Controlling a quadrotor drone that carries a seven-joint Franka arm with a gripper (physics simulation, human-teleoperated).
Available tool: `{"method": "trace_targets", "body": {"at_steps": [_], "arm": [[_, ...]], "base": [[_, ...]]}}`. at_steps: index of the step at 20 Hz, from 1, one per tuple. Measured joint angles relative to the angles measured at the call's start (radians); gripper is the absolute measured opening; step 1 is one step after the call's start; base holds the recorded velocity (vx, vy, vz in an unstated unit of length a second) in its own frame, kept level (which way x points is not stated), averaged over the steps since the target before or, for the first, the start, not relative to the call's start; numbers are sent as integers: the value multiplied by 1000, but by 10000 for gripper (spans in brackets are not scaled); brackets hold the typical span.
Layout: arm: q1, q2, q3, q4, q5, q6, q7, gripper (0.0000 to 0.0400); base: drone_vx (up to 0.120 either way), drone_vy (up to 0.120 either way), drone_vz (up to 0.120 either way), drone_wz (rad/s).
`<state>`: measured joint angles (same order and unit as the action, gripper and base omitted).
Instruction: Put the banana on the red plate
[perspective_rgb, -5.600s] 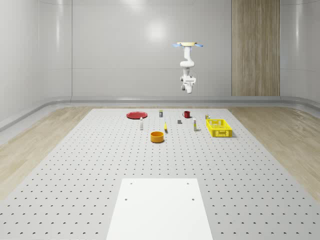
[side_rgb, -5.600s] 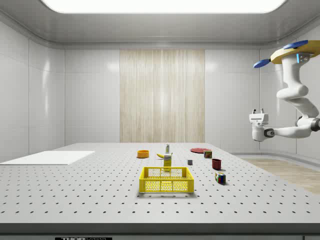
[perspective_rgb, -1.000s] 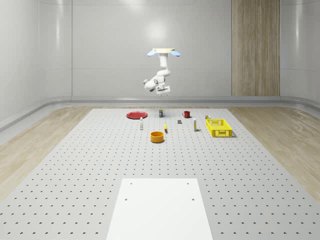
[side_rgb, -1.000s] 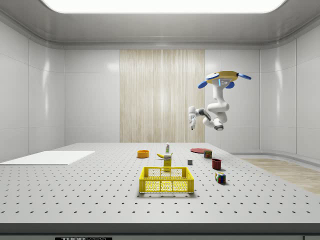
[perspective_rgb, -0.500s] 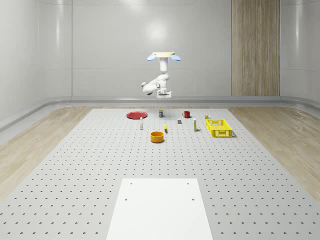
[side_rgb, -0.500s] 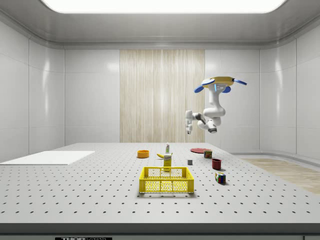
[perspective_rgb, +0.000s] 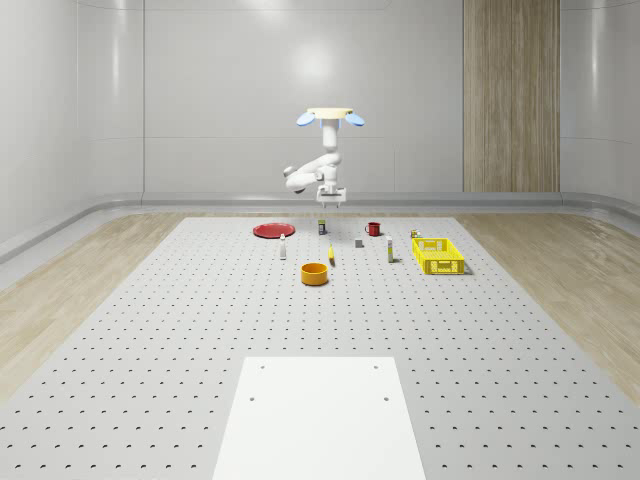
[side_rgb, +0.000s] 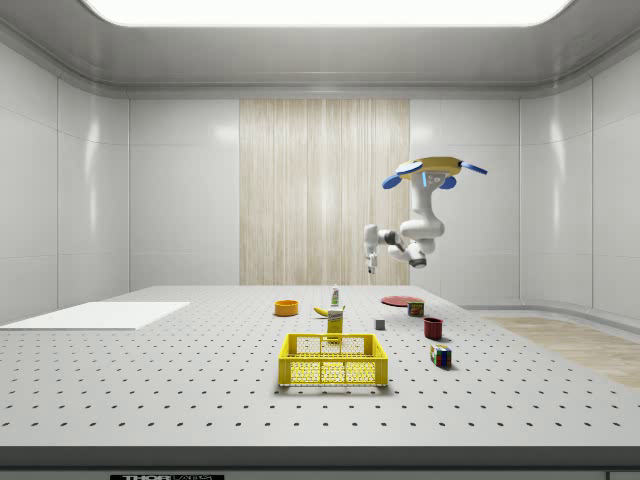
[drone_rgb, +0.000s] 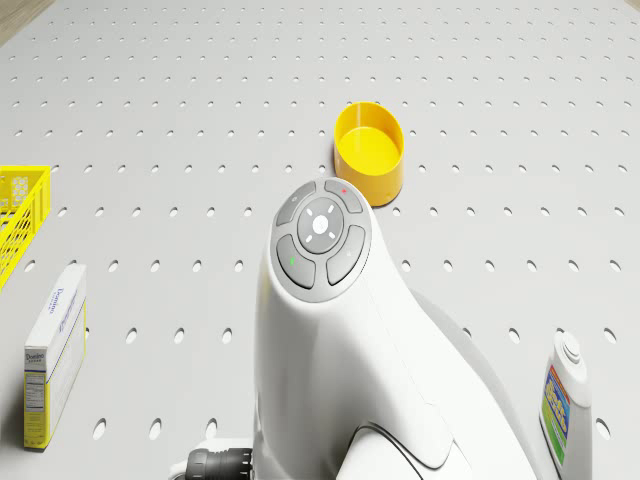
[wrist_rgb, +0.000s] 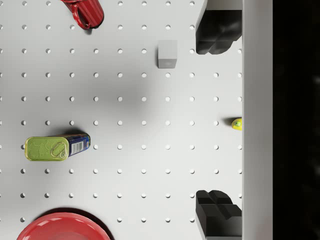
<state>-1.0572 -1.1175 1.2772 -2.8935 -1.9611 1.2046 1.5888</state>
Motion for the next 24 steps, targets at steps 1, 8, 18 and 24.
{"method": "trace_targets", "body": {"at_steps": [1, 8, 18, 24], "arm": [[-2, -5, 2, 0, 3, 4, 2, 400], [-17, -41, 15, 3, 21, 36, 16, 400], [-33, -90, 30, 6, 46, 79, 31, 400], [-42, -117, 37, 8, 60, 104, 39, 400]], "base": [[0, 0, -120, 0], [114, 0, -120, 0], [120, 0, -120, 0], [120, 0, -120, 0]]}}
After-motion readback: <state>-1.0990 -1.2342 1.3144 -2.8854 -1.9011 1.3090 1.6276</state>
